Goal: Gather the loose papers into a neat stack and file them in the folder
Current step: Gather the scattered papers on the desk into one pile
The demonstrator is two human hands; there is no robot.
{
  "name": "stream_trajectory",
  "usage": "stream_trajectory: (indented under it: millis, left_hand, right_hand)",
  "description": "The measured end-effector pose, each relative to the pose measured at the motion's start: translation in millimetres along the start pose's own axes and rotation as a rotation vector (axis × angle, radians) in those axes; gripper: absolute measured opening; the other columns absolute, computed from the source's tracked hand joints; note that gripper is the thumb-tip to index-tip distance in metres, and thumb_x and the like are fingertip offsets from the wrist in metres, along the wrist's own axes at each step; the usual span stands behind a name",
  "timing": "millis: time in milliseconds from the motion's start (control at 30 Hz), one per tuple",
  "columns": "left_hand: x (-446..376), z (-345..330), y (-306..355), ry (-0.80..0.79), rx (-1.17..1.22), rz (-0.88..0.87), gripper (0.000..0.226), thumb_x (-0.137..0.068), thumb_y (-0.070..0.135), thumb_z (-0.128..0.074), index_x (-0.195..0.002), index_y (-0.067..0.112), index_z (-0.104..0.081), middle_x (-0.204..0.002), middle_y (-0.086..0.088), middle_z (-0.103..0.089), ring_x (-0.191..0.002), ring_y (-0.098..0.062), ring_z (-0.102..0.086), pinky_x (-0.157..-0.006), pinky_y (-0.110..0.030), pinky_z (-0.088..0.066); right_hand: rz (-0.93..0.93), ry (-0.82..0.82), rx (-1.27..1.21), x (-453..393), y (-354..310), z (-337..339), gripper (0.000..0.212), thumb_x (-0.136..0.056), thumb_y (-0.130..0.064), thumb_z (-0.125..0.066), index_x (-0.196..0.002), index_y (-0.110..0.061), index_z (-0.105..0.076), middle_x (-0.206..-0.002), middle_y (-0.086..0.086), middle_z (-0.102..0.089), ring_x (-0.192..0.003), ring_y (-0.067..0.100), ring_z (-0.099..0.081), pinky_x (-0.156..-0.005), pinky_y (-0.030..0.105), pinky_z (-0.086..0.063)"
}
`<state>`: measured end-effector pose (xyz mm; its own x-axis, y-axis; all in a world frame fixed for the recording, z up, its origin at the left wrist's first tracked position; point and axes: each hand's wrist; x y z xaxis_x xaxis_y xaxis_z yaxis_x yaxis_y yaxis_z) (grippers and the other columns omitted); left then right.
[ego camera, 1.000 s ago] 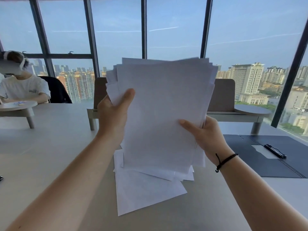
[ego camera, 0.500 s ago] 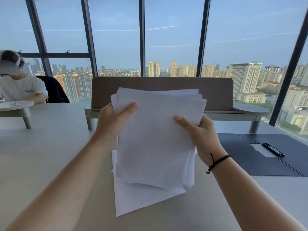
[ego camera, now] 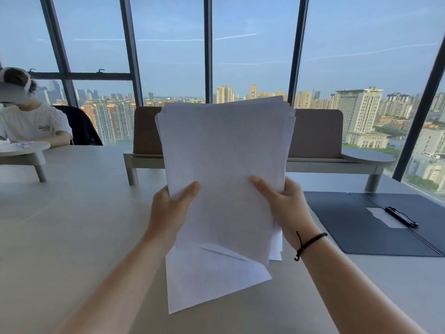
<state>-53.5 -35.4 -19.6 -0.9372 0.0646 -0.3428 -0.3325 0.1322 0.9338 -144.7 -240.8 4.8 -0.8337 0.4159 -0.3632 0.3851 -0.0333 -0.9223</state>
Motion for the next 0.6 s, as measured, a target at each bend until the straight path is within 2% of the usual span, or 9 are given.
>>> stream_trajectory:
  millis: [100,200,300,367,433,467,500,533,600]
  left_hand:
    - [1,12,-11,-0.159,-0.053,-0.038,0.043,-0.068,0.048,-0.078,-0.104,0.025,-0.072,-0.099,0.008,-0.078,-0.094,-0.01,-0.073,-0.08,-0.027,-0.055]
    - [5,17,-26,-0.195,-0.01,-0.027,0.046,-0.06,0.053,-0.075,-0.099,0.029,-0.072,-0.098,0.013,-0.078,-0.094,-0.006,-0.073,-0.073,-0.015,-0.053]
    - [8,5,-30,-0.177,0.004,-0.005,0.036,-0.064,0.053,-0.073,-0.093,0.032,-0.077,-0.098,0.01,-0.078,-0.094,-0.006,-0.072,-0.079,-0.024,-0.052]
    - [6,0,-29,-0.147,-0.027,-0.008,0.033,-0.072,0.051,-0.069,-0.099,0.032,-0.074,-0.104,0.01,-0.076,-0.1,-0.006,-0.068,-0.083,-0.025,-0.05]
    - [2,-1,-30,-0.114,-0.028,0.007,0.027,-0.079,0.046,-0.068,-0.099,0.029,-0.072,-0.104,0.006,-0.074,-0.102,-0.01,-0.066,-0.084,-0.028,-0.048]
    - [2,-1,-32,-0.103,-0.021,0.032,0.028,-0.08,0.049,-0.067,-0.098,0.029,-0.073,-0.103,0.004,-0.075,-0.102,-0.012,-0.067,-0.086,-0.03,-0.049]
    - [3,-3,-33,-0.096,-0.003,0.062,0.033,-0.078,0.056,-0.067,-0.097,0.03,-0.076,-0.101,0.002,-0.077,-0.101,-0.014,-0.069,-0.088,-0.033,-0.049]
    - [4,-5,-35,-0.088,0.02,0.091,0.036,-0.076,0.06,-0.066,-0.096,0.032,-0.078,-0.1,0.003,-0.078,-0.1,-0.015,-0.071,-0.089,-0.035,-0.051]
    - [6,-9,-34,-0.054,0.047,0.112,0.024,-0.081,0.054,-0.068,-0.09,0.034,-0.079,-0.098,0.008,-0.079,-0.097,-0.011,-0.073,-0.088,-0.035,-0.053]
  right_hand:
    - [-0.022,-0.007,0.036,7,12,10,0.025,-0.079,-0.034,-0.081,-0.098,-0.017,-0.076,-0.094,-0.002,-0.081,-0.086,0.016,-0.077,-0.072,0.032,-0.061]
    - [-0.061,-0.011,0.047,15,33,17,0.044,-0.071,-0.043,-0.081,-0.106,-0.019,-0.073,-0.1,-0.003,-0.08,-0.093,0.015,-0.076,-0.078,0.034,-0.061]
    - [-0.087,0.022,0.063,16,45,8,0.033,-0.074,-0.039,-0.084,-0.1,-0.02,-0.075,-0.093,-0.006,-0.081,-0.089,0.014,-0.077,-0.076,0.034,-0.06]
    - [-0.038,0.063,0.147,12,45,6,0.005,-0.085,-0.023,-0.078,-0.088,-0.019,-0.077,-0.083,-0.008,-0.08,-0.085,0.013,-0.075,-0.074,0.034,-0.059]
    - [0.007,0.094,0.185,9,46,8,0.018,-0.09,-0.014,-0.069,-0.073,-0.012,-0.072,-0.074,0.001,-0.077,-0.08,0.02,-0.074,-0.071,0.038,-0.058]
    - [-0.01,0.112,0.168,9,45,9,0.028,-0.091,-0.02,-0.07,-0.065,-0.008,-0.067,-0.064,0.006,-0.072,-0.071,0.028,-0.071,-0.065,0.039,-0.057]
    - [-0.046,0.134,0.135,11,43,7,0.036,-0.09,-0.03,-0.071,-0.061,-0.009,-0.064,-0.055,0.001,-0.066,-0.059,0.024,-0.066,-0.057,0.034,-0.053]
    - [-0.072,0.133,0.099,13,42,5,0.037,-0.088,-0.04,-0.071,-0.063,-0.014,-0.067,-0.052,-0.007,-0.064,-0.054,0.015,-0.063,-0.053,0.028,-0.05]
    - [-0.116,0.132,0.064,12,42,3,0.04,-0.088,-0.05,-0.066,-0.065,-0.017,-0.071,-0.057,-0.011,-0.063,-0.053,0.008,-0.06,-0.052,0.023,-0.047]
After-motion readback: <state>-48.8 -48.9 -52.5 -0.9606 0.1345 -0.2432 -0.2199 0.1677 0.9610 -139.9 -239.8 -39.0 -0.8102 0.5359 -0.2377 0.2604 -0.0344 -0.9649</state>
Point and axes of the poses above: each hand's wrist, its own x-axis away from the middle knuckle, its own z-axis out of the back of the hand, y = z × x
